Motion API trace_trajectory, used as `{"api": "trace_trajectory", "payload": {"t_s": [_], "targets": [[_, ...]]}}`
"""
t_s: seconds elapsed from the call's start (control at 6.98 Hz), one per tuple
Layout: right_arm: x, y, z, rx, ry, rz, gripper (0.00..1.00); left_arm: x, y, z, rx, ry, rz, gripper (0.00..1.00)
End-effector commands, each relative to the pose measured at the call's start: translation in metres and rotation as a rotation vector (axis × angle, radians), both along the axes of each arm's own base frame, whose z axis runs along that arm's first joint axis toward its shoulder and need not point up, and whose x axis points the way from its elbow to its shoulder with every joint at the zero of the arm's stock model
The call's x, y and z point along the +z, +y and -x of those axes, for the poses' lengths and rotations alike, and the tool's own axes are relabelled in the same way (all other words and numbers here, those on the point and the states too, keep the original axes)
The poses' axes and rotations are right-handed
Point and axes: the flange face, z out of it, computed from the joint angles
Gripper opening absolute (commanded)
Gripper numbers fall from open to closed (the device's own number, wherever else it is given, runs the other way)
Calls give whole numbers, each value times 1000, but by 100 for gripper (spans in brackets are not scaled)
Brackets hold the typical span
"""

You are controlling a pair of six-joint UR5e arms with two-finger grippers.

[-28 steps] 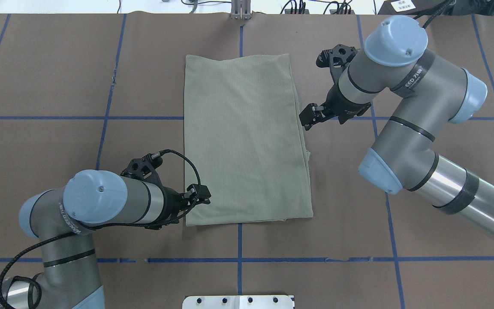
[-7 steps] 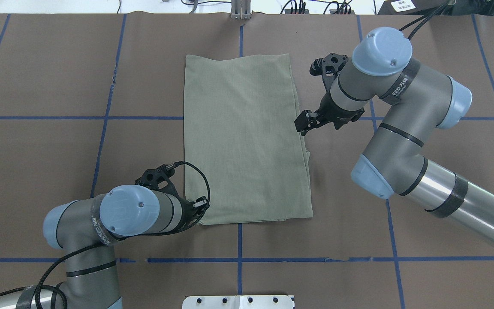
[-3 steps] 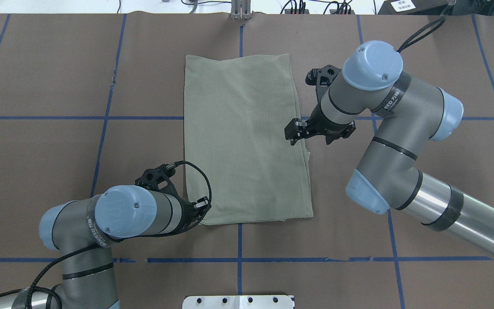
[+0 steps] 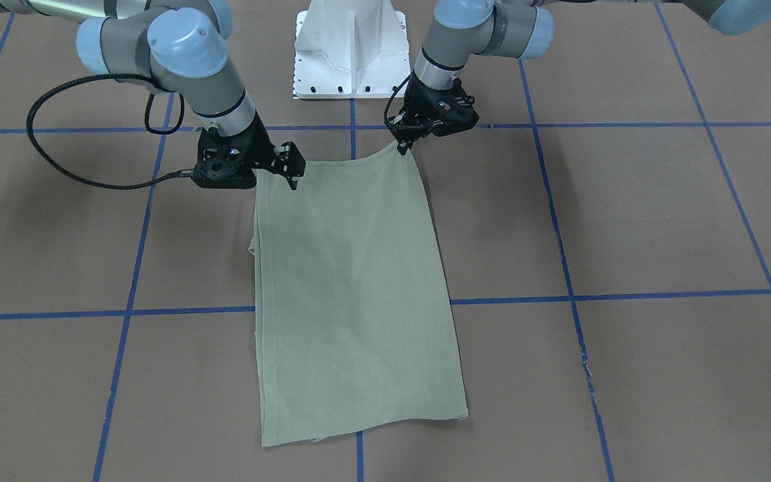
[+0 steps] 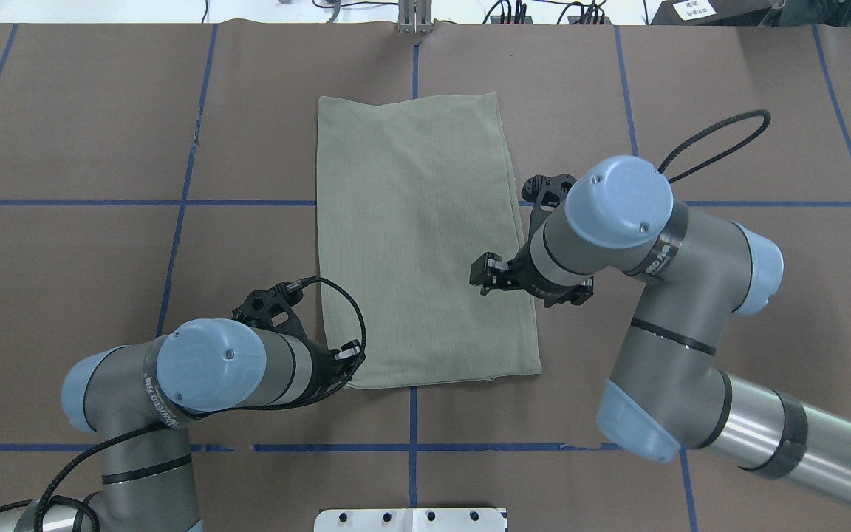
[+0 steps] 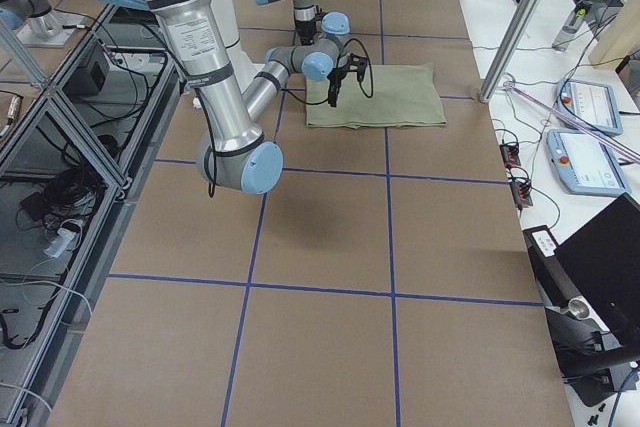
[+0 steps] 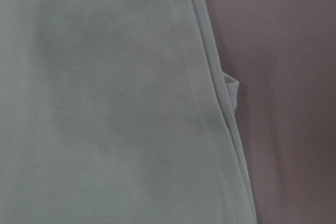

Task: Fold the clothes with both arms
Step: 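Lower the right gripper to the other near shirt corner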

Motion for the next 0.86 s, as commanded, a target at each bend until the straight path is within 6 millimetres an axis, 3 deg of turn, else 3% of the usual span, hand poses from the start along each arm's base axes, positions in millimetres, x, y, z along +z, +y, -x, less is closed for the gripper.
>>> {"api": "trace_trajectory", "payload": {"t_s": [0.0,0.43,0.72], "targets": [[14,59,30,152,38,63,100,3,0,1,7,-7,-10,0],[22,86,49,240,42,208,100,2,0,0,9,-4,-11,0],[28,87,59,288,53,273,100,-1,0,0,8,0,-13,0]]}}
